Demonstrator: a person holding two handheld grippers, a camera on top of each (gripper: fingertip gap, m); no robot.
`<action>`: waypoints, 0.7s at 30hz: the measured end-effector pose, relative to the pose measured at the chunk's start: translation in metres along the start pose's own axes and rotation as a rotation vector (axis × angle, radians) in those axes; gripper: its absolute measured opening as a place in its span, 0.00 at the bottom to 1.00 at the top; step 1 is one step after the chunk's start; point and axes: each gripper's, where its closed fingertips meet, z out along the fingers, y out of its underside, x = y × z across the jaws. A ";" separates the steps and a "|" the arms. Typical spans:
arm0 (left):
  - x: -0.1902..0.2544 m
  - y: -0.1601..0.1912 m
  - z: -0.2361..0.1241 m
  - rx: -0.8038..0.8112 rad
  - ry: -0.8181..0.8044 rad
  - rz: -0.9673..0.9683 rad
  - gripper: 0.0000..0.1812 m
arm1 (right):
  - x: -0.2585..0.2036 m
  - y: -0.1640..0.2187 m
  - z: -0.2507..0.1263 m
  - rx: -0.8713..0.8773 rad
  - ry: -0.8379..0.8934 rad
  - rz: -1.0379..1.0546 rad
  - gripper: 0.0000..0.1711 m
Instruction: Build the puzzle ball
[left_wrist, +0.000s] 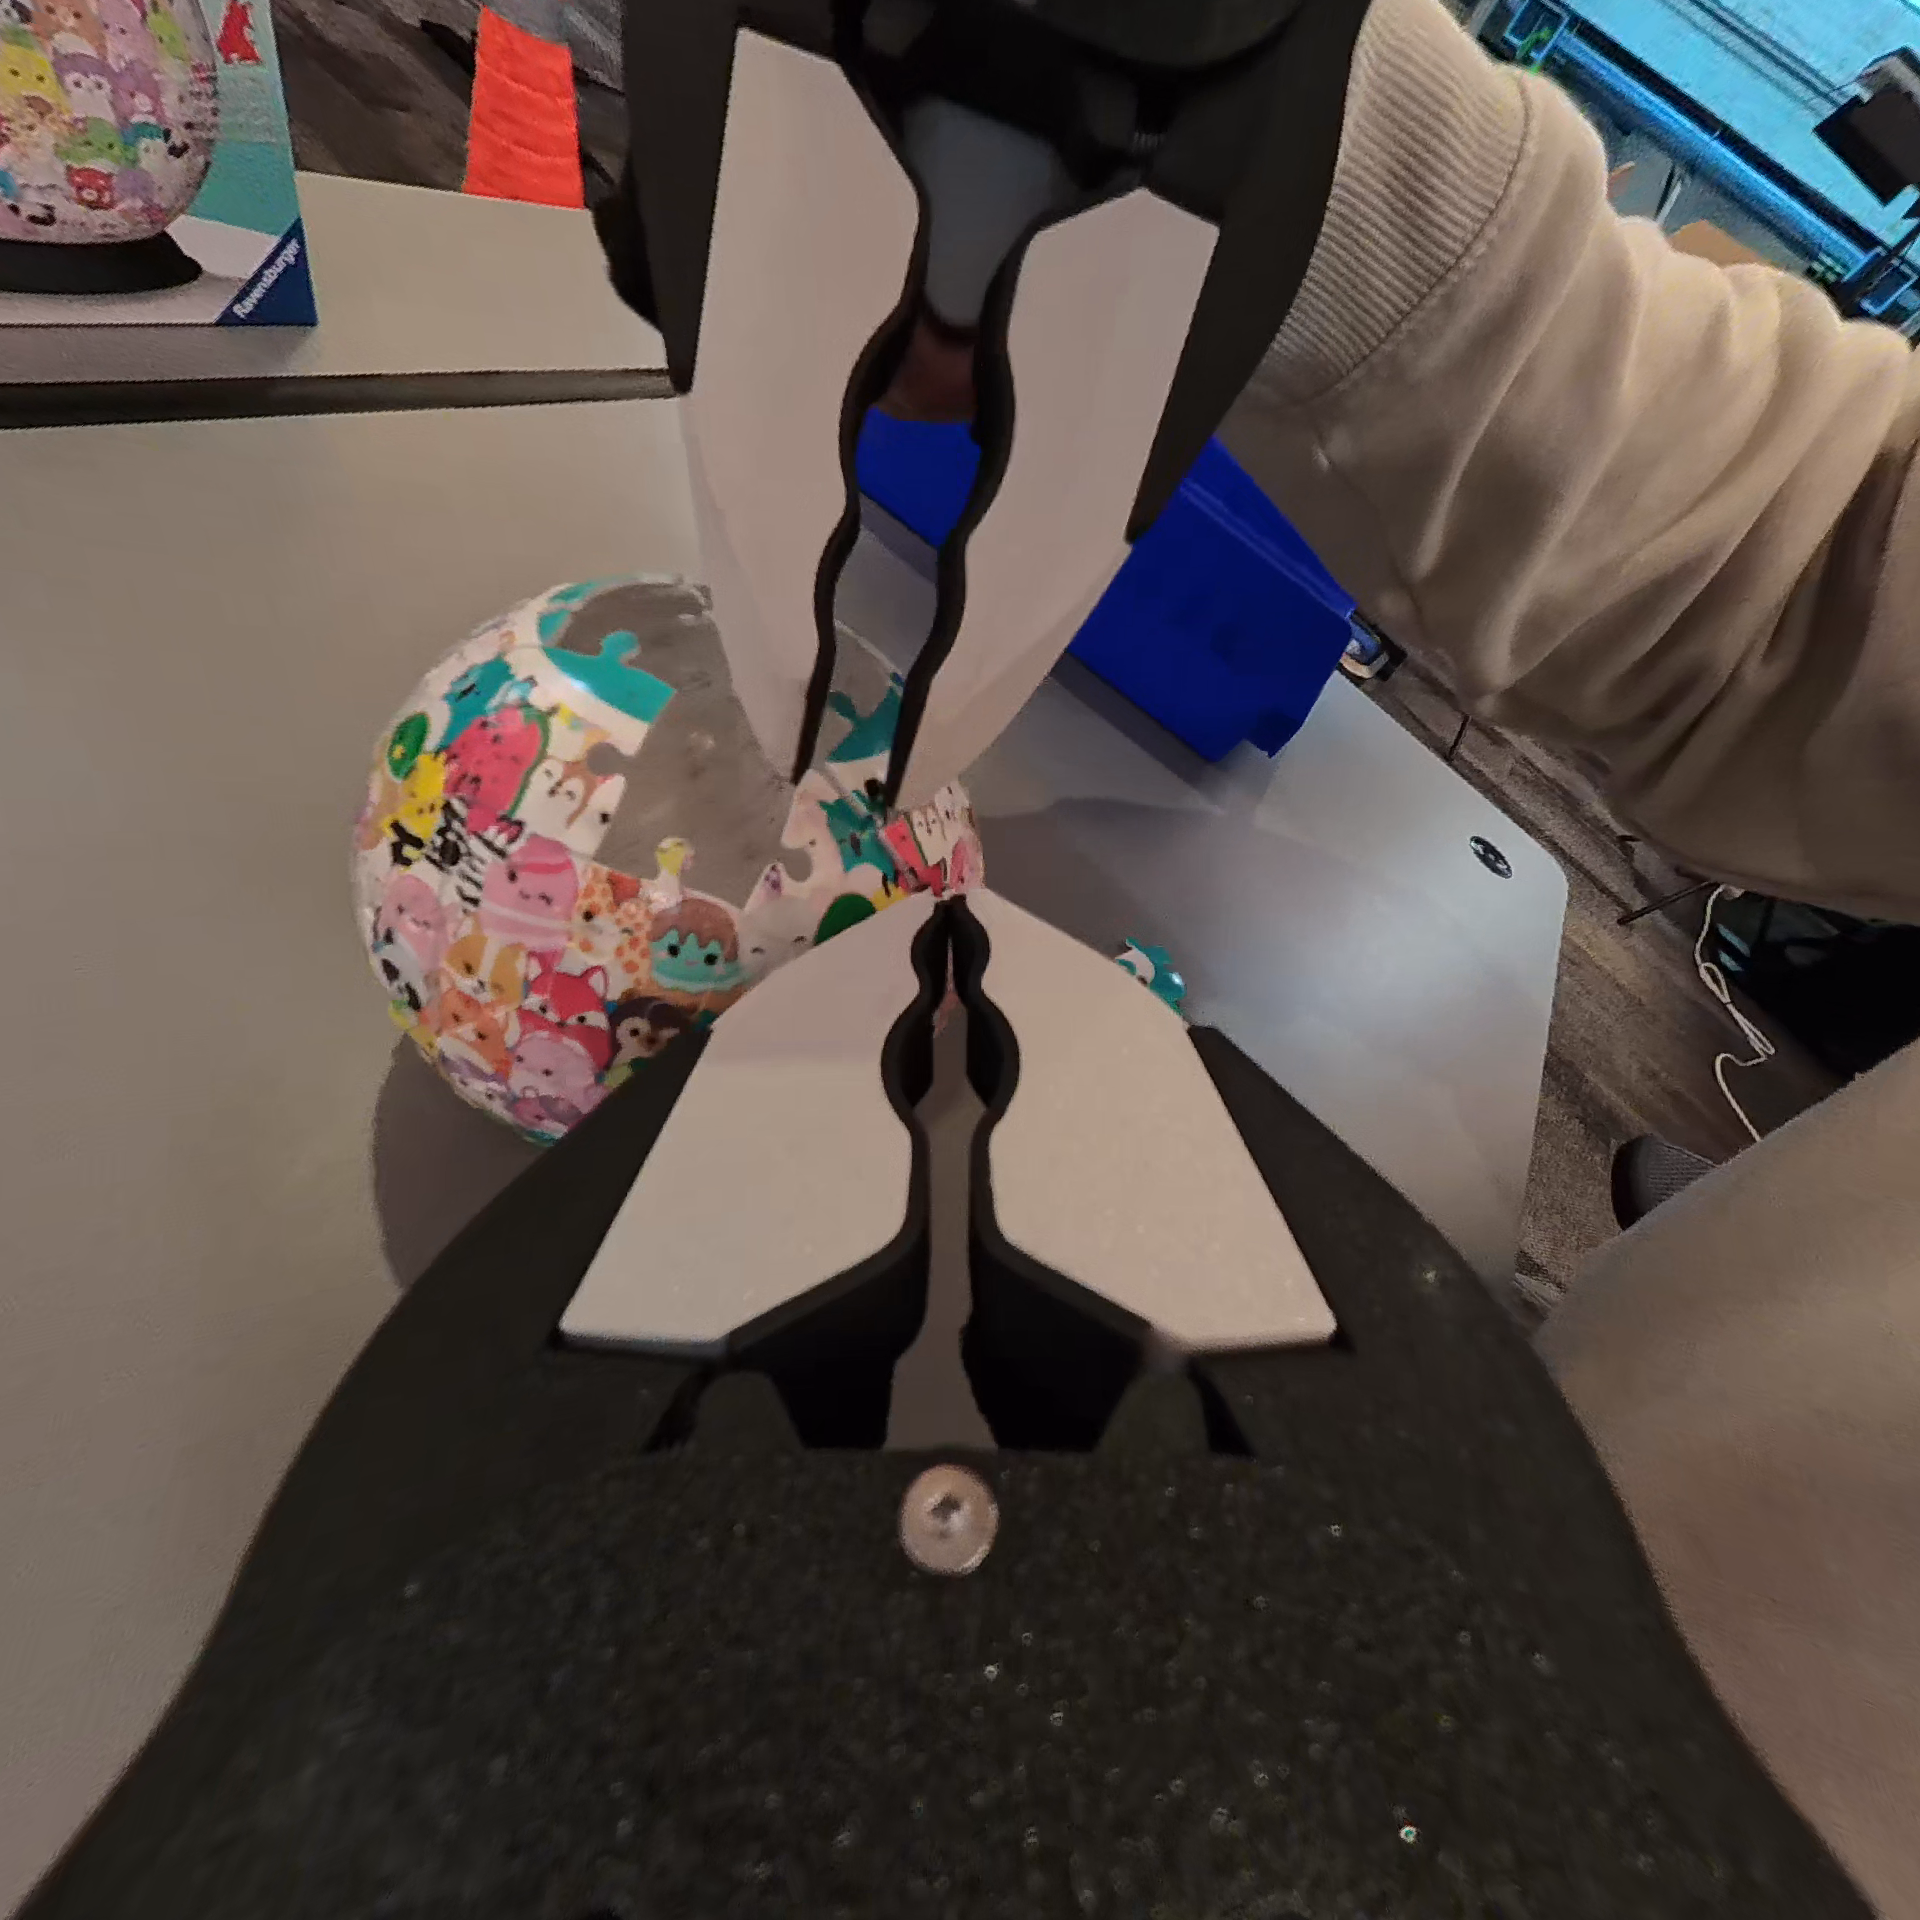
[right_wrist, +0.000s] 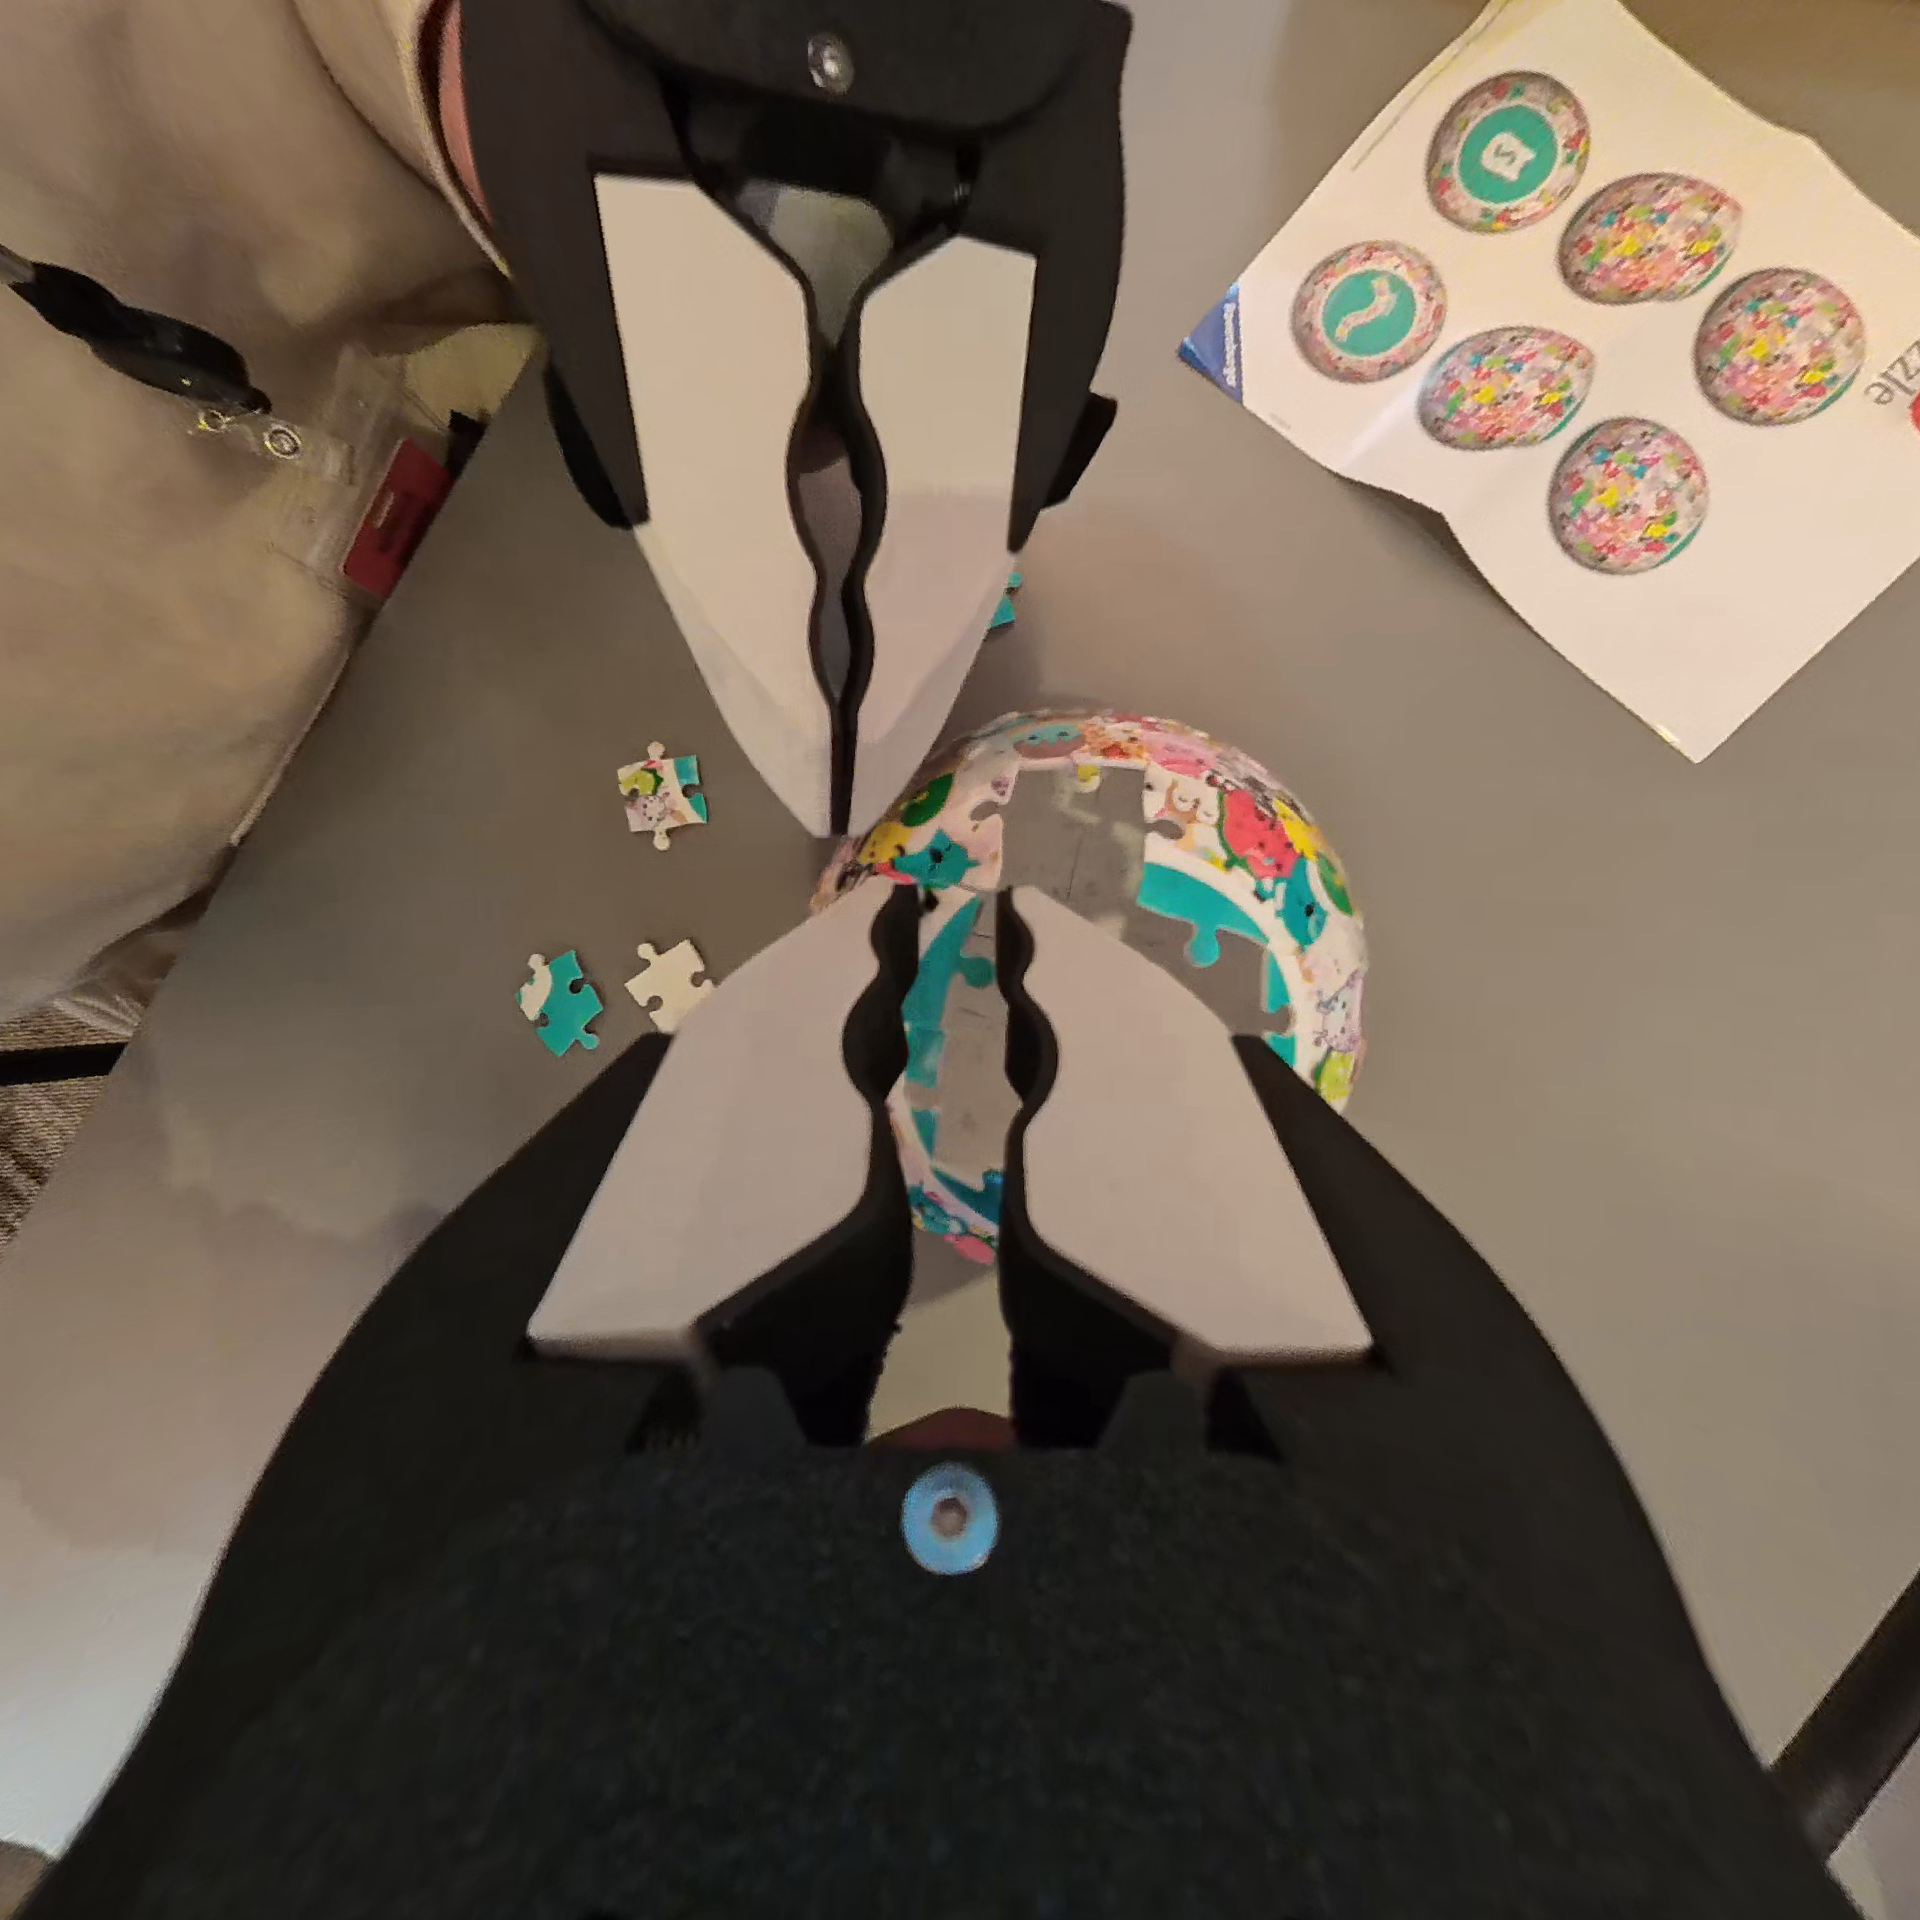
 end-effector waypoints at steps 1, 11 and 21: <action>0.000 0.000 0.001 -0.001 0.000 0.003 0.00 | 0.000 0.000 0.000 -0.001 -0.008 0.002 0.08; -0.012 -0.011 -0.009 0.029 -0.015 -0.018 0.00 | 0.001 0.000 0.000 -0.003 -0.040 0.016 0.10; -0.019 -0.010 -0.008 0.001 -0.031 0.002 0.00 | 0.002 -0.004 0.001 0.005 -0.086 0.016 0.07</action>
